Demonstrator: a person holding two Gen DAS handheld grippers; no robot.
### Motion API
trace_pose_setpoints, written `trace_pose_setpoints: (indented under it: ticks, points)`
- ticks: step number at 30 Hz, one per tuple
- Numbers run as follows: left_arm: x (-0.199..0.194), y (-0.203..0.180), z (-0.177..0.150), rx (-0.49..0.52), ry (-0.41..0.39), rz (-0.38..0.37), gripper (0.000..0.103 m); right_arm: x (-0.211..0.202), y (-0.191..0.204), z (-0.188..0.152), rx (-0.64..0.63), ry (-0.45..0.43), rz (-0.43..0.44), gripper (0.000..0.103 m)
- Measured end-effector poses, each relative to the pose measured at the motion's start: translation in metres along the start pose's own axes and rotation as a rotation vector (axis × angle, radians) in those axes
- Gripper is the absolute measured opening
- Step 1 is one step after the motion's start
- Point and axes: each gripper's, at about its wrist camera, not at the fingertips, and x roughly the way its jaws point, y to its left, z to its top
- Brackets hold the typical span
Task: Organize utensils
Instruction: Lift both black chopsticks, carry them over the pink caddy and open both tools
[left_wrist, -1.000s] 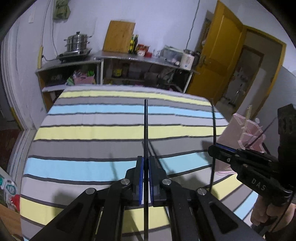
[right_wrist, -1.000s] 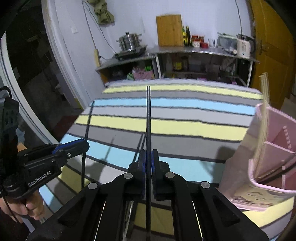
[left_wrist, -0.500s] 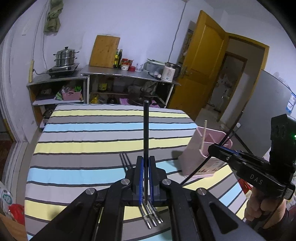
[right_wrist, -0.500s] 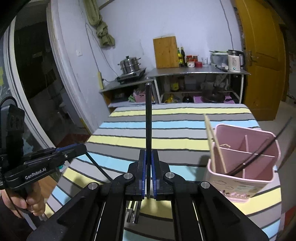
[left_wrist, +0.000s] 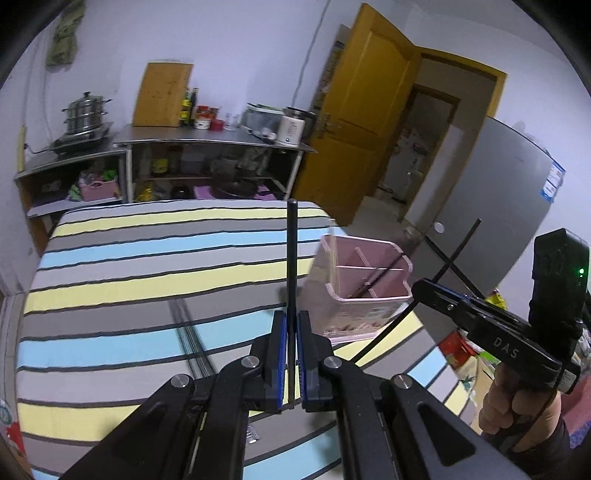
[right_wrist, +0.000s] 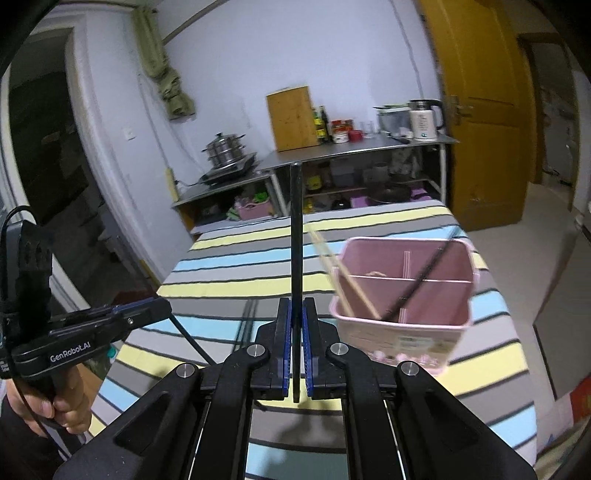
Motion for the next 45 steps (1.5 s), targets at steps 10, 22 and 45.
trace_pose_setpoints:
  ticks: [10,22,45]
  points:
    - [0.008,-0.052,0.056,0.082,-0.074,-0.067,0.005,-0.037,-0.034,0.034,0.045,-0.111,-0.070,0.005]
    - [0.051,-0.073,0.104,0.128,-0.104,-0.052,0.005,-0.035,-0.052,0.071,0.050,-0.192,-0.124,0.005]
    - [0.126,-0.049,0.059,0.126,0.039,-0.023,0.005,0.034,-0.081,0.028,0.118,0.004,-0.123,0.008]
